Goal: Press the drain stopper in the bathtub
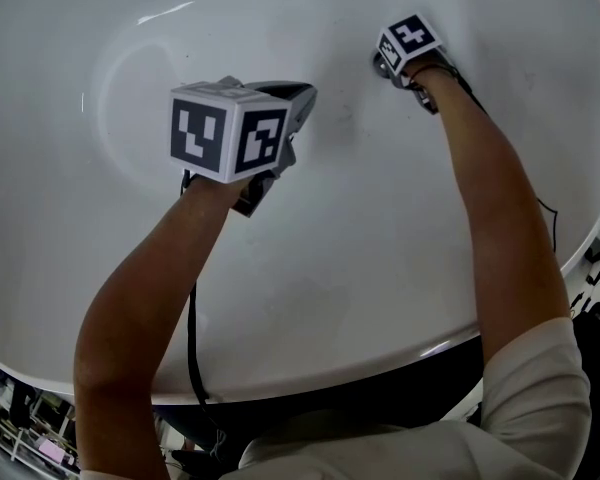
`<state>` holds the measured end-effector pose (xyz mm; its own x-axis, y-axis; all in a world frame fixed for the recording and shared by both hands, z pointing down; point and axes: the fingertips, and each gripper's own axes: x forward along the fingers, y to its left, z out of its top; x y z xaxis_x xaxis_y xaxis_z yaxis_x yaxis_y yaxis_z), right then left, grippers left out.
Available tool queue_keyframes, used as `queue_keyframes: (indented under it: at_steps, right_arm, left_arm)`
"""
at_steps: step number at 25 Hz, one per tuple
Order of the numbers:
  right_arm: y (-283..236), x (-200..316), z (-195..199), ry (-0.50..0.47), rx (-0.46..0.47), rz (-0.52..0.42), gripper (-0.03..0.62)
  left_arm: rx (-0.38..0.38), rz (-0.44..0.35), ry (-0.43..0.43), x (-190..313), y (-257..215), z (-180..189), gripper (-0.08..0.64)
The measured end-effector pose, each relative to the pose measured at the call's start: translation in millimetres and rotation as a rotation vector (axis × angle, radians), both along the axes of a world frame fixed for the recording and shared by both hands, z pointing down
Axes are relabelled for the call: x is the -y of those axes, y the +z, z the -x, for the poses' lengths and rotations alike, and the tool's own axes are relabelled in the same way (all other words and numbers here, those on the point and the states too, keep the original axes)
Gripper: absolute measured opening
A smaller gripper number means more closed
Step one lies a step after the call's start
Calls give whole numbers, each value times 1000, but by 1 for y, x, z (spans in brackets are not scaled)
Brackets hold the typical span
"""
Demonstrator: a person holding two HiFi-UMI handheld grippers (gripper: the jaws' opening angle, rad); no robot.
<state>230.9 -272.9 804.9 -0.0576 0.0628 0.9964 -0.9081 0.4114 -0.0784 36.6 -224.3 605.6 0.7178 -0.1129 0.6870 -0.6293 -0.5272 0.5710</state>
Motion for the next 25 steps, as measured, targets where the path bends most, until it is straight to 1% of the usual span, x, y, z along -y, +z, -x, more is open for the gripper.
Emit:
queue_keyframes:
  at_steps: [3,7,12,21,25]
  right_arm:
    - [0,0,0,3,-2,2,18]
    - [1,-1,0,11,3,11,18]
    - [3,2,1,13,6,0,18]
    - [2,1,2,37,30,-5,20]
    - [2,0,3,30,25,-9,20]
  left_arm:
    - [-3,3,-10,2,1,-4,9]
    - [1,20,9,4,7,-13,9]
    - [6,35,4,6,12,-20,9]
    - [-4,63,-15,-1,19,-17,9]
    - [-7,73,-18,-3,22,-17,9]
